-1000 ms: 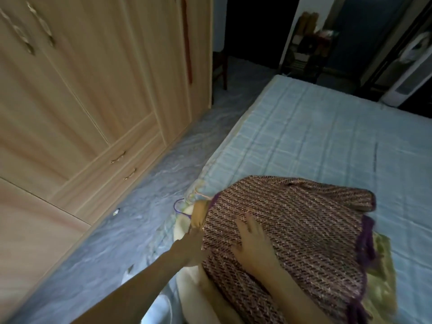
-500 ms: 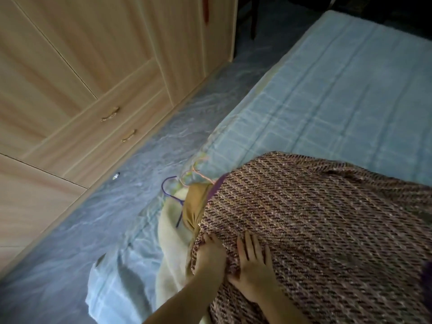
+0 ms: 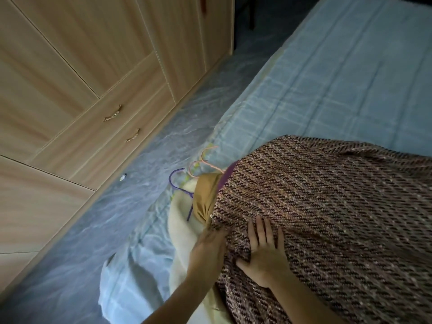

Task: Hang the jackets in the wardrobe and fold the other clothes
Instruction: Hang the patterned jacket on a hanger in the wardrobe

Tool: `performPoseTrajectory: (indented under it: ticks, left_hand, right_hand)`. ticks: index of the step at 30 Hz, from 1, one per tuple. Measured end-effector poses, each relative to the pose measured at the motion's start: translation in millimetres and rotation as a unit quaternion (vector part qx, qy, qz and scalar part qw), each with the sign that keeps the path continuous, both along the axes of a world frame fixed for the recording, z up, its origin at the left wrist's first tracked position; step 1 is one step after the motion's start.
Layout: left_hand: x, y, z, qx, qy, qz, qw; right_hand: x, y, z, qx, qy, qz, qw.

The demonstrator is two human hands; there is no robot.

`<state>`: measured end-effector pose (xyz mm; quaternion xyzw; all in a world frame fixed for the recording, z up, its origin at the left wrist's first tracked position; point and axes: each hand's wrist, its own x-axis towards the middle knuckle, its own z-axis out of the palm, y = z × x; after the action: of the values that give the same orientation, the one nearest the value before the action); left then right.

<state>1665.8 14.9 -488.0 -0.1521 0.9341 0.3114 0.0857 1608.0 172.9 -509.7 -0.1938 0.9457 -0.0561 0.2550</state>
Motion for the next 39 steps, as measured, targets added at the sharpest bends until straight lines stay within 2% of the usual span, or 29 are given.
performPoseTrajectory:
  ticks: [1, 3, 7, 10, 15, 17, 21, 23, 26, 28, 30, 32, 39]
  left_hand:
    - [6, 1, 3, 0.031, 0.01, 0.018, 0.999]
    - [10, 3, 0, 0.038, 0.029, 0.062, 0.997]
    - [-6, 6, -2, 0.036, 0.009, 0.176, 0.984]
    - [-14, 3, 9, 0.036, -0.058, 0.136, 0.988]
    - [-40, 11, 30, -0.077, -0.189, 0.109, 0.973]
    - [-46, 17, 37, -0.108, -0.212, 0.082, 0.968]
    - [-26, 33, 63, -0.162, -0.1, -0.042, 0.981]
    - [-17, 35, 83, -0.107, -0.047, -0.057, 0.991]
    - [-39, 28, 131, 0.007, 0.026, -0.026, 0.999]
    - [-58, 17, 169, 0.013, 0.069, -0.044, 0.997]
    - [-69, 9, 216, 0.028, 0.072, -0.063, 0.995]
    - [-76, 9, 261, 0.015, 0.082, -0.088, 0.993]
    - [-101, 18, 442, -0.076, 0.209, -0.167, 0.961]
  right_hand:
    - [0, 0, 0, 0.012, 0.012, 0.013, 1.0]
    - [-1, -1, 5, 0.027, 0.025, 0.024, 0.999]
    - [2, 2, 5, 0.031, 0.046, 0.024, 0.998]
    - [7, 8, 14, 0.052, 0.021, 0.047, 0.997]
    - [21, 16, 35, 0.069, -0.018, 0.047, 0.996]
    - [29, 23, 51, 0.062, -0.029, 0.043, 0.997]
    - [38, 35, 85, 0.02, -0.042, 0.025, 0.999]
    - [35, 35, 108, -0.01, -0.028, 0.014, 0.999]
    - [9, 35, 157, -0.043, 0.048, -0.028, 0.998]
    - [-9, 39, 195, -0.048, 0.101, -0.069, 0.991]
    - [-27, 47, 238, -0.063, 0.148, -0.098, 0.982]
    - [-46, 57, 282, -0.084, 0.199, -0.109, 0.97]
    - [-102, 95, 441, -0.107, 0.385, -0.119, 0.909]
